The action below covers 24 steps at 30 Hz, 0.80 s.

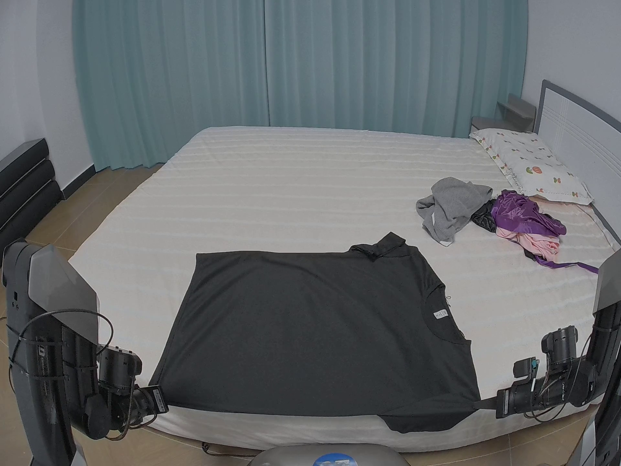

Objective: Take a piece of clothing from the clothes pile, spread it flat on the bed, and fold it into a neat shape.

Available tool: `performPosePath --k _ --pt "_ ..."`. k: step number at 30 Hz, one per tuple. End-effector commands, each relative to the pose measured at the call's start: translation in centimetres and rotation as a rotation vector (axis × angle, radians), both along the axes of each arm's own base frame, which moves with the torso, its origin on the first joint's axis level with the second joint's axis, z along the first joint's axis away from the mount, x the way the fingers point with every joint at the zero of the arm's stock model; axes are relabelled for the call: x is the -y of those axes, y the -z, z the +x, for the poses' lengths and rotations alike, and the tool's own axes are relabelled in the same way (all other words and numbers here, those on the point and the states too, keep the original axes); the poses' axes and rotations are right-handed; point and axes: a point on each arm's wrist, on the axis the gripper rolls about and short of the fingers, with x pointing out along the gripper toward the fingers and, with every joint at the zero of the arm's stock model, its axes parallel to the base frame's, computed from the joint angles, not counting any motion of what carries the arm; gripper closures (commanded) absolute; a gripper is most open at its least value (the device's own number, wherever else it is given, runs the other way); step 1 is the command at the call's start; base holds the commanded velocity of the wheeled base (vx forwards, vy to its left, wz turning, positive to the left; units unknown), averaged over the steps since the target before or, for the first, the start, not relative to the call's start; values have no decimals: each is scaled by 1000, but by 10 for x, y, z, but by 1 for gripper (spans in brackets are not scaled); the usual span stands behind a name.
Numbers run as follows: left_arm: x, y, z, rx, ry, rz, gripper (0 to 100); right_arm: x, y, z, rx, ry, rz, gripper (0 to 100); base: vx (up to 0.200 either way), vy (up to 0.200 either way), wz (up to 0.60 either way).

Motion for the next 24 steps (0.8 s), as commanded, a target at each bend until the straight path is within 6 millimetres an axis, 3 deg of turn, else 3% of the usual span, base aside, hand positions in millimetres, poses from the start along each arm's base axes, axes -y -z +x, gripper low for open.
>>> performPosePath --k 1,24 --pt "-1 -8 -8 -32 20 16 100 0 -2 -6 -15 -8 -7 100 0 0 0" --pt "-2 -22 -27 -168 86 53 100 -1 -19 -24 -46 -62 -71 100 0 0 0"
